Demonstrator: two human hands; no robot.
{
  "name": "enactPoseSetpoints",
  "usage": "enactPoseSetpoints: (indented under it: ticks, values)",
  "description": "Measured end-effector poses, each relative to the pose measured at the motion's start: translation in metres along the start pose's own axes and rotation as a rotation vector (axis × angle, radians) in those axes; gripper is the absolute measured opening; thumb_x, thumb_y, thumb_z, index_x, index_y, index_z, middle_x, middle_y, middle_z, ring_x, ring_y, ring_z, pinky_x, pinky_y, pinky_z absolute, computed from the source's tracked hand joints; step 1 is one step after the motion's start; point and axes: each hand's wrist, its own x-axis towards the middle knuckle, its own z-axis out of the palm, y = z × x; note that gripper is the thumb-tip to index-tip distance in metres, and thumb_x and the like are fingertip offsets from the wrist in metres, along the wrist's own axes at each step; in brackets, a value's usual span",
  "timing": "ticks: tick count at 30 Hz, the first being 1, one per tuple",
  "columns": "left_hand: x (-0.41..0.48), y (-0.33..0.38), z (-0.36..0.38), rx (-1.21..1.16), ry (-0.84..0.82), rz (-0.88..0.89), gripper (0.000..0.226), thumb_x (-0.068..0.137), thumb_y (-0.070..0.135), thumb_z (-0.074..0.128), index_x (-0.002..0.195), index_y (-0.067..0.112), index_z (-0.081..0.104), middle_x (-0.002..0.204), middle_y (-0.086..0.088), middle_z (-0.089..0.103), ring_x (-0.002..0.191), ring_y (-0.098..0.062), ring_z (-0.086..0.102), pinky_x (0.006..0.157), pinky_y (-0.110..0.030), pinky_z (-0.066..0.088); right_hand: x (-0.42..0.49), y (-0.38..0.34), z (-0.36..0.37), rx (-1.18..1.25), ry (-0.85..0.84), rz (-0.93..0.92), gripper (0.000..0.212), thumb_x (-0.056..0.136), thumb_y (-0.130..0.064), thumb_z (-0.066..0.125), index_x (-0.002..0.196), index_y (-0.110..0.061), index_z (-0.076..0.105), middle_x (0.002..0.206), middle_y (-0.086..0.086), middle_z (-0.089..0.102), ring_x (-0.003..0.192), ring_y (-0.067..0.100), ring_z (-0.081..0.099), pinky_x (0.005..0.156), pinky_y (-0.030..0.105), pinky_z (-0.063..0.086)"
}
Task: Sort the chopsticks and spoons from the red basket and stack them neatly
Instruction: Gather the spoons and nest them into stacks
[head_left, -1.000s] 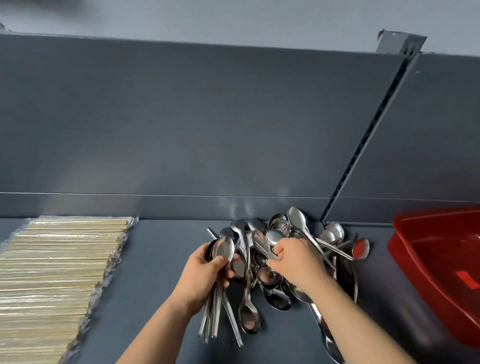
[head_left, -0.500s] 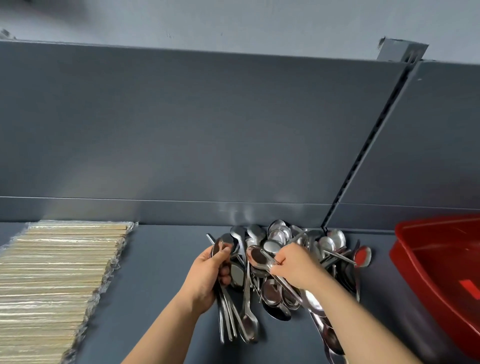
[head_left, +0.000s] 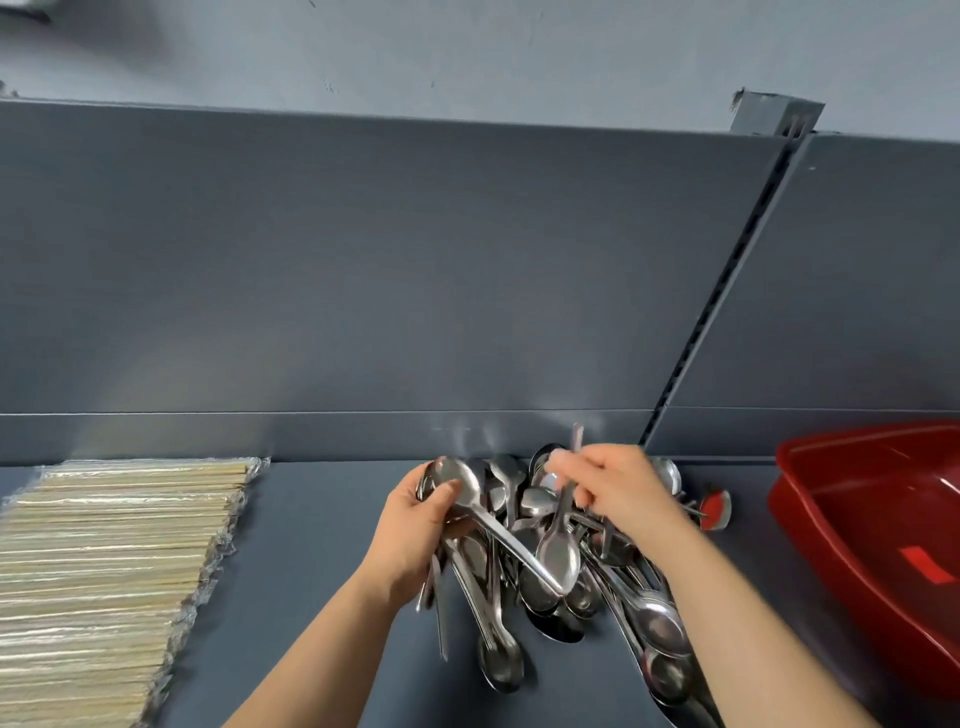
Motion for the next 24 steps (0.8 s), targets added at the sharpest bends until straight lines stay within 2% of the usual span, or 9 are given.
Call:
enactPoseSetpoints:
  ticks: [2, 5, 8, 10, 13, 16, 18, 20, 24]
  values:
    - [-0.001, 0.002, -0.004, -0.072, -0.045, -0.042, 0.019, 0.090, -0.005, 0.044, 0.095, 0.004, 0.060, 0.080, -0.022, 0.068, 0.072, -0.034, 0.067, 0.069, -0.042, 0.055, 0.000, 0.002, -0.013, 0.220, 0.186, 0.012, 0.025, 0.083, -0.032, 0.071, 0.069, -0.012, 0.074, 0.059, 0.003, 0.063, 0.052, 0.011, 0.048, 0.049, 0.022, 0.040]
    - [-0.005, -0.002, 0.001, -0.050, -0.062, -0.049, 0.025, 0.089, -0.007, 0.039, 0.093, 0.006, 0.060, 0.080, -0.019, 0.066, 0.059, -0.024, 0.058, 0.054, -0.031, 0.051, -0.002, 0.006, -0.015, 0.460, 0.307, 0.044, 0.011, 0.088, -0.012, 0.067, 0.082, -0.004, 0.070, 0.065, 0.005, 0.067, 0.052, 0.011, 0.054, 0.048, 0.022, 0.047]
    - [-0.010, -0.011, 0.015, -0.052, -0.100, -0.054, 0.010, 0.094, 0.018, 0.059, 0.087, 0.011, 0.059, 0.076, -0.005, 0.063, 0.053, -0.011, 0.045, 0.047, -0.021, 0.041, -0.009, 0.011, -0.005, 0.599, 0.266, 0.088, 0.002, 0.089, -0.004, 0.066, 0.089, -0.002, 0.066, 0.071, 0.011, 0.067, 0.058, 0.015, 0.063, 0.055, 0.025, 0.055]
    - [-0.012, -0.011, 0.024, -0.100, -0.135, -0.076, 0.028, 0.082, 0.039, 0.070, 0.086, 0.015, 0.056, 0.067, 0.001, 0.053, 0.051, -0.009, 0.037, 0.047, -0.020, 0.034, -0.014, 0.016, 0.004, 0.661, 0.210, 0.121, 0.008, 0.087, -0.004, 0.067, 0.093, 0.001, 0.066, 0.072, 0.012, 0.069, 0.063, 0.019, 0.068, 0.060, 0.026, 0.057]
    - [-0.008, -0.014, 0.033, -0.120, -0.091, -0.064, 0.022, 0.081, 0.027, 0.075, 0.088, 0.016, 0.057, 0.063, -0.001, 0.048, 0.047, -0.010, 0.037, 0.046, -0.022, 0.032, -0.024, 0.024, 0.012, 0.705, 0.089, 0.127, 0.013, 0.086, -0.005, 0.068, 0.096, 0.004, 0.067, 0.080, 0.017, 0.072, 0.071, 0.024, 0.071, 0.063, 0.027, 0.058]
    - [-0.002, -0.016, 0.035, -0.108, -0.024, -0.088, 0.008, 0.094, 0.008, 0.057, 0.093, 0.016, 0.057, 0.062, -0.005, 0.054, 0.045, -0.013, 0.044, 0.044, -0.023, 0.038, -0.030, 0.031, 0.003, 0.689, 0.050, 0.125, 0.019, 0.088, -0.022, 0.068, 0.092, -0.004, 0.073, 0.090, 0.016, 0.075, 0.080, 0.028, 0.074, 0.065, 0.029, 0.059]
    - [0.000, -0.013, 0.032, -0.137, -0.026, -0.099, 0.010, 0.097, 0.006, 0.050, 0.097, 0.014, 0.057, 0.071, -0.011, 0.066, 0.053, -0.020, 0.058, 0.050, -0.028, 0.051, -0.027, 0.039, -0.012, 0.431, 0.226, 0.138, 0.025, 0.092, -0.032, 0.063, 0.086, -0.010, 0.073, 0.086, 0.011, 0.075, 0.073, 0.022, 0.072, 0.062, 0.030, 0.058]
    - [0.003, -0.012, 0.029, -0.208, -0.061, -0.122, 0.011, 0.097, 0.004, 0.048, 0.098, 0.011, 0.056, 0.087, -0.017, 0.070, 0.074, -0.027, 0.068, 0.069, -0.043, 0.059, -0.024, 0.048, -0.025, -0.088, 0.350, 0.131, 0.028, 0.090, -0.037, 0.062, 0.079, -0.013, 0.071, 0.076, 0.004, 0.073, 0.068, 0.020, 0.066, 0.065, 0.037, 0.056]
    - [0.006, -0.009, 0.026, -0.259, -0.066, -0.162, 0.011, 0.099, 0.005, 0.046, 0.096, 0.010, 0.056, 0.077, -0.015, 0.065, 0.073, -0.031, 0.067, 0.069, -0.046, 0.058, -0.024, 0.051, -0.015, -0.643, 0.245, 0.180, 0.052, 0.079, -0.052, 0.064, 0.054, -0.010, 0.050, 0.044, 0.002, 0.047, 0.046, 0.022, 0.046, 0.047, 0.028, 0.035]
